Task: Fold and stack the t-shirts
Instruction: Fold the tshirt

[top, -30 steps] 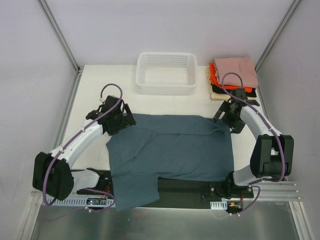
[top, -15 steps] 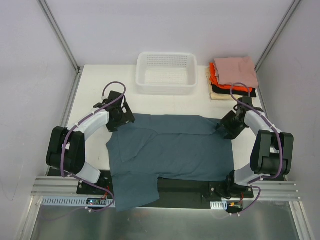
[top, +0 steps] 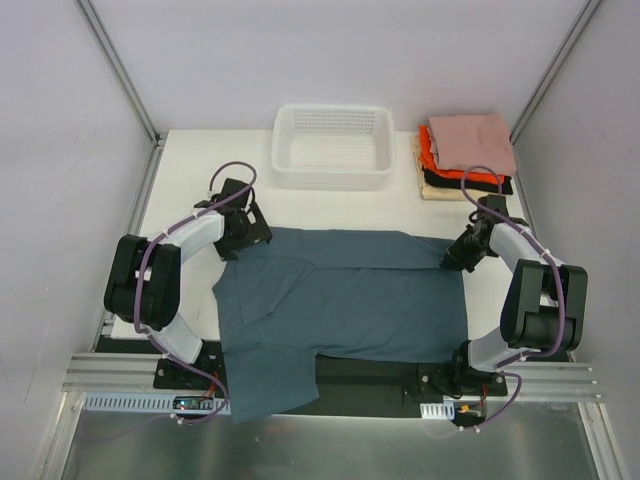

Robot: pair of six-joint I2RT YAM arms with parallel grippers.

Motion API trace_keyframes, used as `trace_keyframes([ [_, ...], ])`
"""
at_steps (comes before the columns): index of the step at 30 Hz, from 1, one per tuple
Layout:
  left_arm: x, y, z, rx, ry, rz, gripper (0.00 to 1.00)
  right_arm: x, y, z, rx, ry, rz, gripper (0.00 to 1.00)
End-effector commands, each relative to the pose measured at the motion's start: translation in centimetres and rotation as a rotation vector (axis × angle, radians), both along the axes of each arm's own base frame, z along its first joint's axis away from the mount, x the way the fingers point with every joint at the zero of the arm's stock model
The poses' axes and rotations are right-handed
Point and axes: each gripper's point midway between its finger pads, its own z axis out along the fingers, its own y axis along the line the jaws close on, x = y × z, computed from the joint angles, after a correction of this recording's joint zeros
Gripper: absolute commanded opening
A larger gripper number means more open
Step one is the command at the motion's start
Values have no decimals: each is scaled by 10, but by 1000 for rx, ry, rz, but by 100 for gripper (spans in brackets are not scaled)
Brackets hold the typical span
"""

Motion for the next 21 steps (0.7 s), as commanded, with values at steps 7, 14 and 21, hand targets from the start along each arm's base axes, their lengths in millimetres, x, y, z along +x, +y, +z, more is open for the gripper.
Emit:
trace_keyframes([
  [7,9,12,-10,26,17,12,99,53,14,79,-32,-303,316,1],
  [14,3,16,-18,34,42,17,99,39,9,82,-146,-375,402,1],
  [21,1,18,-18,27,46,21,99,-20,-32,24,-301,-38,258,38],
])
